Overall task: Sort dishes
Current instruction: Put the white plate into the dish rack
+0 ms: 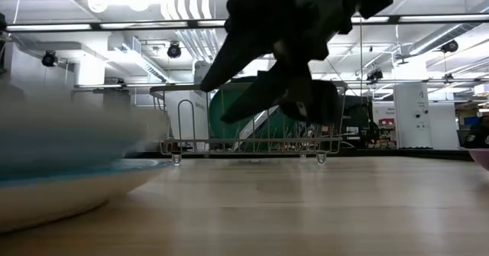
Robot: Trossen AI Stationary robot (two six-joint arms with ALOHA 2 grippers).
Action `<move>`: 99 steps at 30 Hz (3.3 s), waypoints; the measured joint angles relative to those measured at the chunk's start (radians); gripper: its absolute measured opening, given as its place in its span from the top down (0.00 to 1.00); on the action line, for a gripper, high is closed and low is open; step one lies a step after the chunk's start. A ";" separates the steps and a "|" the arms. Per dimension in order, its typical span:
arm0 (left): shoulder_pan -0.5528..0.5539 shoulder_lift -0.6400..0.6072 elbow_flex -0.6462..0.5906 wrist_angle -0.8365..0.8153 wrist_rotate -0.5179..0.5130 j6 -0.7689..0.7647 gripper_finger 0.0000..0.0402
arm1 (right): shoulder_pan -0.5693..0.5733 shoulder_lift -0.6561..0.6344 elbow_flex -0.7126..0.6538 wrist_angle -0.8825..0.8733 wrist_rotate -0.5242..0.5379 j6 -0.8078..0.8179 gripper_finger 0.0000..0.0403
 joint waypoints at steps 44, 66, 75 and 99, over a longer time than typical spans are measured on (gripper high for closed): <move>-0.004 0.121 -0.009 0.149 -0.037 0.021 0.68 | 0.061 -0.022 0.000 0.127 0.045 0.210 0.52; -0.004 0.124 -0.010 0.174 -0.062 -0.010 0.68 | 0.079 0.076 0.002 0.335 0.093 0.318 0.50; -0.004 0.124 -0.010 0.179 -0.071 -0.012 0.68 | 0.080 0.228 0.095 0.452 0.011 0.345 0.50; -0.005 0.065 0.009 0.201 -0.067 -0.007 0.68 | 0.022 0.296 0.175 0.342 -0.065 0.244 0.93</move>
